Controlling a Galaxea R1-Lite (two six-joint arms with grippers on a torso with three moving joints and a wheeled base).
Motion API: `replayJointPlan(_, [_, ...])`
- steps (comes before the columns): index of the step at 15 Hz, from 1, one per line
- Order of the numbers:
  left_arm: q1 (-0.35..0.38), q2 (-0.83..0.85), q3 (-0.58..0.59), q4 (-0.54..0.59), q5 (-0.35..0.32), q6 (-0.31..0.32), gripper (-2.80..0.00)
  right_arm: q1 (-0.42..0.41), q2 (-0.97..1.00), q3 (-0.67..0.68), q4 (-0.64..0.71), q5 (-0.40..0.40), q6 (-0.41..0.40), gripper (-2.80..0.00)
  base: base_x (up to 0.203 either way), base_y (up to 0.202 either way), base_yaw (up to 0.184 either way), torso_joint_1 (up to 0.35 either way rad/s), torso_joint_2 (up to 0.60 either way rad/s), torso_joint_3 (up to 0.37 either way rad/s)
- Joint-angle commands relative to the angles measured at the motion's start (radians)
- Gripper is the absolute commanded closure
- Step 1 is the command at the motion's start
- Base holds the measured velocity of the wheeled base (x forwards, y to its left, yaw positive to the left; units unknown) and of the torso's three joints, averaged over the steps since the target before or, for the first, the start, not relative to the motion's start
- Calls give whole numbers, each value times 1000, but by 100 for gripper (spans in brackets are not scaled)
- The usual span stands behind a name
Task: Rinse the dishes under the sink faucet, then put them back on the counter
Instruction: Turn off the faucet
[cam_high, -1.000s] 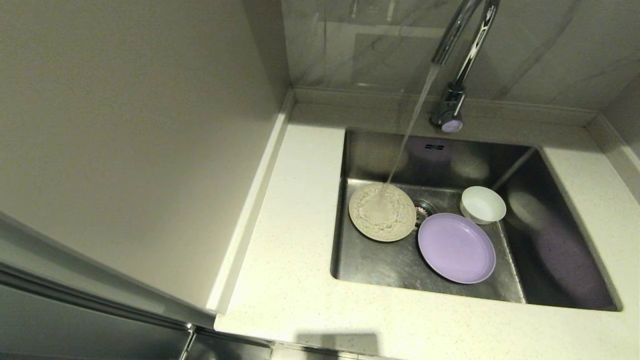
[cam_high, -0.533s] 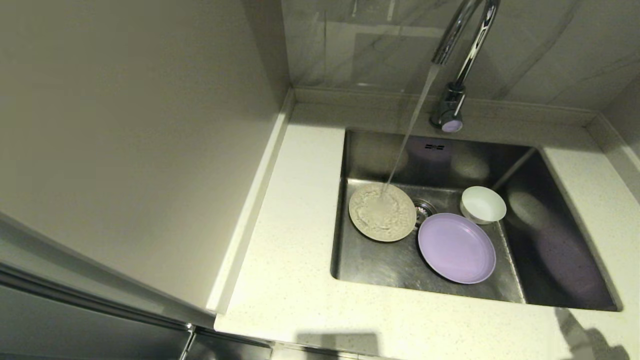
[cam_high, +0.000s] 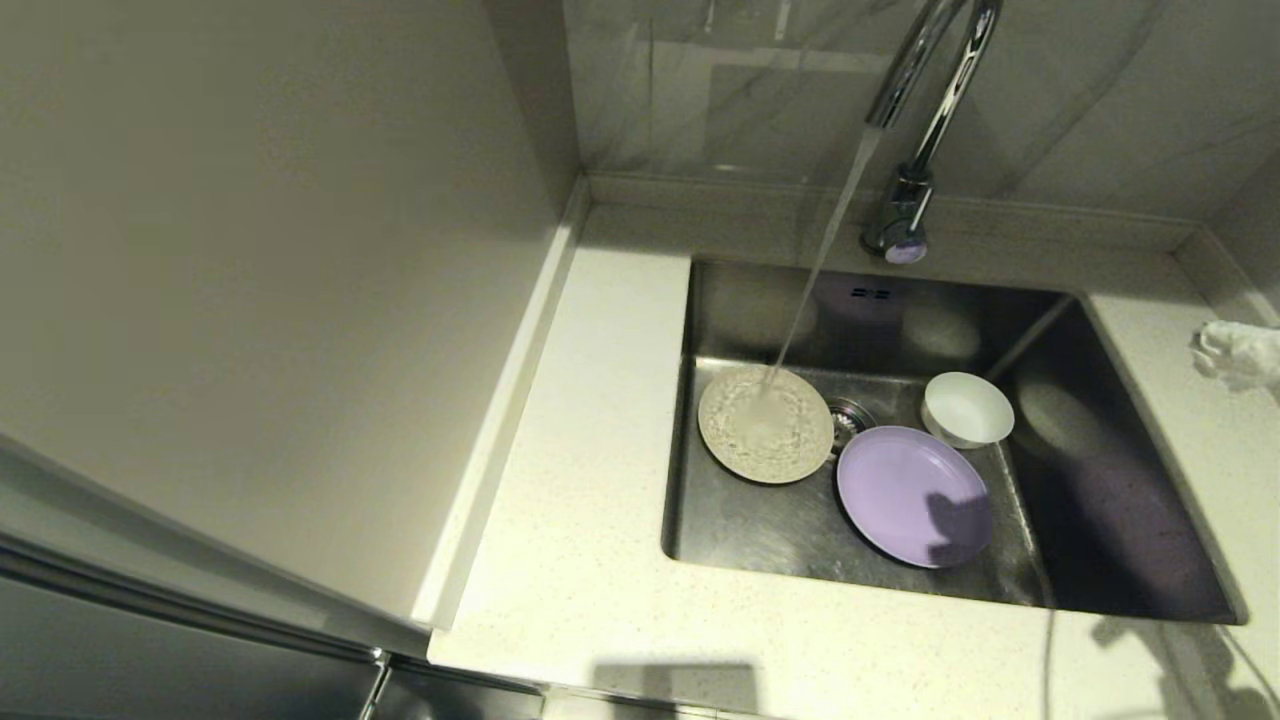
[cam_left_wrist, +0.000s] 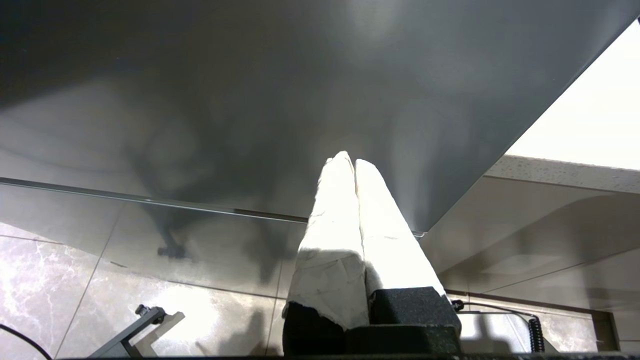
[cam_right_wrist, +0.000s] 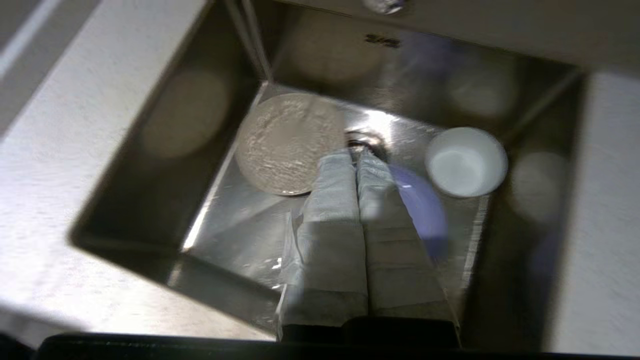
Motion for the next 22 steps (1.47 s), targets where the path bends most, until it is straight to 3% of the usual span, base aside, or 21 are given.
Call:
replayJointPlan(1, [0, -2, 0, 0, 0, -1, 0, -2, 123, -106, 114, 58, 22, 0, 0, 0, 0, 0, 0, 0])
replayJointPlan(3, [0, -2, 0, 0, 0, -1, 0, -2, 185, -193, 233, 143, 54, 0, 0, 0, 0, 0, 0, 0])
replayJointPlan(6, [0, -2, 0, 0, 0, -1, 0, -3, 285, -337, 332, 375, 163, 0, 0, 0, 0, 0, 0, 0])
replayJointPlan(8, [0, -2, 0, 0, 0, -1, 0, -12, 365, -432, 354, 577, 242, 0, 0, 0, 0, 0, 0, 0])
replayJointPlan(10, [0, -2, 0, 0, 0, -1, 0, -31, 451, -526, 355, 707, 314, 0, 0, 0, 0, 0, 0, 0])
replayJointPlan(14, [0, -2, 0, 0, 0, -1, 0, -74, 625, -684, 355, 825, 428, 0, 0, 0, 0, 0, 0, 0])
replayJointPlan(18, [0, -2, 0, 0, 0, -1, 0, -91, 795, -849, 333, 844, 452, 0, 0, 0, 0, 0, 0, 0])
replayJointPlan(22, [0, -2, 0, 0, 0, -1, 0, -105, 938, -939, 162, 838, 462, 0, 0, 0, 0, 0, 0, 0])
